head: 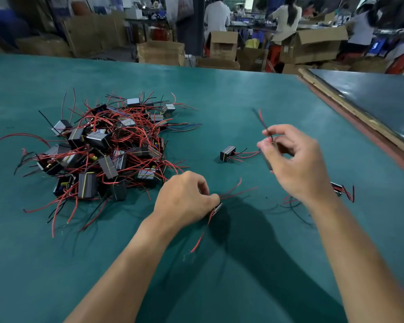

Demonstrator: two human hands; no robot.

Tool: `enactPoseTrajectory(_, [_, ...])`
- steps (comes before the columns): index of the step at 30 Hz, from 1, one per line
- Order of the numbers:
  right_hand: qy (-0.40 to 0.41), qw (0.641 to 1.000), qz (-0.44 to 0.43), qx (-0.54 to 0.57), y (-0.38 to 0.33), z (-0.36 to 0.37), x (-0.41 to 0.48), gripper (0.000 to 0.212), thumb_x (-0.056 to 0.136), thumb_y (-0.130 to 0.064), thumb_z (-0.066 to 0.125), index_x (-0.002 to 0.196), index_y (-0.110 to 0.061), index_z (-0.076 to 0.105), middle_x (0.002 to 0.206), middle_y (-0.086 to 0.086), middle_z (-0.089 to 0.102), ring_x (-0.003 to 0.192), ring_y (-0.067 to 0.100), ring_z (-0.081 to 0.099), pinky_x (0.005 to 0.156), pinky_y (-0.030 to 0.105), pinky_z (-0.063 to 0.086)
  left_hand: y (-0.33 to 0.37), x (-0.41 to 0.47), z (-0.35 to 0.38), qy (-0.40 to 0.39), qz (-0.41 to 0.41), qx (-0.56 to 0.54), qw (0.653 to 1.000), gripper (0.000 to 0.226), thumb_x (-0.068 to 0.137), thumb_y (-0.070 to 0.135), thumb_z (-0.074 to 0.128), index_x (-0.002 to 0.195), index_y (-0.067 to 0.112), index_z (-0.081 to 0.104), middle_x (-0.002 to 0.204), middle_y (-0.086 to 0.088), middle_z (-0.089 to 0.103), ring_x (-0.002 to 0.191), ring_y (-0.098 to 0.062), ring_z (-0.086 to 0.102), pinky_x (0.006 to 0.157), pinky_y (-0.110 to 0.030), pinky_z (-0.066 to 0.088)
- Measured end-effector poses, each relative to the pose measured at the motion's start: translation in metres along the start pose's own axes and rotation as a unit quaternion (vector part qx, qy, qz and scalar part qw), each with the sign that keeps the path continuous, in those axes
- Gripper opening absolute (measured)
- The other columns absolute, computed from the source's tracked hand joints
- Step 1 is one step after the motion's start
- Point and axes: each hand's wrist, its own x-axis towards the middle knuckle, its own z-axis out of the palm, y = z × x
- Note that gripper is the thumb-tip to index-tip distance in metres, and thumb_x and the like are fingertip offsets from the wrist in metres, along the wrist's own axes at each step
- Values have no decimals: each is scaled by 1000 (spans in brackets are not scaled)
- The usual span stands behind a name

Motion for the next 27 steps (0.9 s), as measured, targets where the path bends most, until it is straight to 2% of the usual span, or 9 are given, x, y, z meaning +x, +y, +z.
enactPoseTrajectory(2, [-56,997,-25,-53,1,3,-4,13,89,-18,68,93,-30,66,84,-10,72,73,8,64,73,18,51,-1,2,-3,0,5,-64,998,8,69,27,71,68,27,63,67,10,65,68,-9,59,62,-22,43])
enactPoseTrajectory(6, [-132,983,-9,-125,4,8,-8,10,86,-22,71,91,-31,68,83,-14,71,76,6,64,81,28,52,1,4,-7,43,64,-236,969,40,64,-15,45,69,22,58,66,6,60,61,-13,52,59,-22,44])
enactPoseTrajectory(10, [-151,978,9,-141,5,9,-9,12,85,-27,73,95,-31,70,83,-10,71,79,12,65,86,35,52,3,1,-10,84,67,-309,945,34,59,-11,36,56,20,51,49,4,40,42,-7,28,41,-18,22])
enactPoseTrajectory(13, [-131,983,15,-130,6,10,-8,13,84,-27,73,97,-31,70,81,-13,71,78,8,64,85,33,53,6,-1,-12,56,65,-351,933,31,49,-5,31,48,20,48,41,12,35,37,-4,25,39,-14,20])
enactPoseTrajectory(17, [-75,995,60,-18,5,9,-4,14,89,-23,68,102,-25,71,88,-12,72,82,7,66,75,38,59,4,0,-6,78,69,-312,944,30,56,-7,36,55,20,50,44,12,37,42,-7,26,42,-18,22])
enactPoseTrajectory(19, [-59,993,96,33,4,8,-1,17,92,-20,65,107,-22,71,93,-6,73,79,4,67,62,31,59,0,3,-3,67,59,-260,961,30,69,-6,45,70,21,58,50,10,48,44,-9,35,46,-23,32])
enactPoseTrajectory(23, [-66,983,138,104,-1,6,-1,24,96,-13,60,82,-25,76,76,2,65,64,7,59,47,24,54,-5,2,2,-49,76,-103,991,31,67,36,69,97,32,63,83,14,61,62,-2,50,70,-27,46])
enactPoseTrajectory(25, [-85,979,143,118,-2,5,-1,30,95,-13,61,74,-26,77,76,8,65,63,13,57,43,24,52,-5,1,5,-79,105,-32,991,24,68,41,75,88,31,68,87,13,62,69,-3,53,74,-26,46])
enactPoseTrajectory(27, [-105,979,135,108,-2,4,-1,28,90,-16,63,72,-27,79,72,13,60,59,16,51,40,23,47,-5,1,6,-53,100,-20,993,12,71,35,75,69,27,67,74,10,66,70,-8,59,71,-27,49])
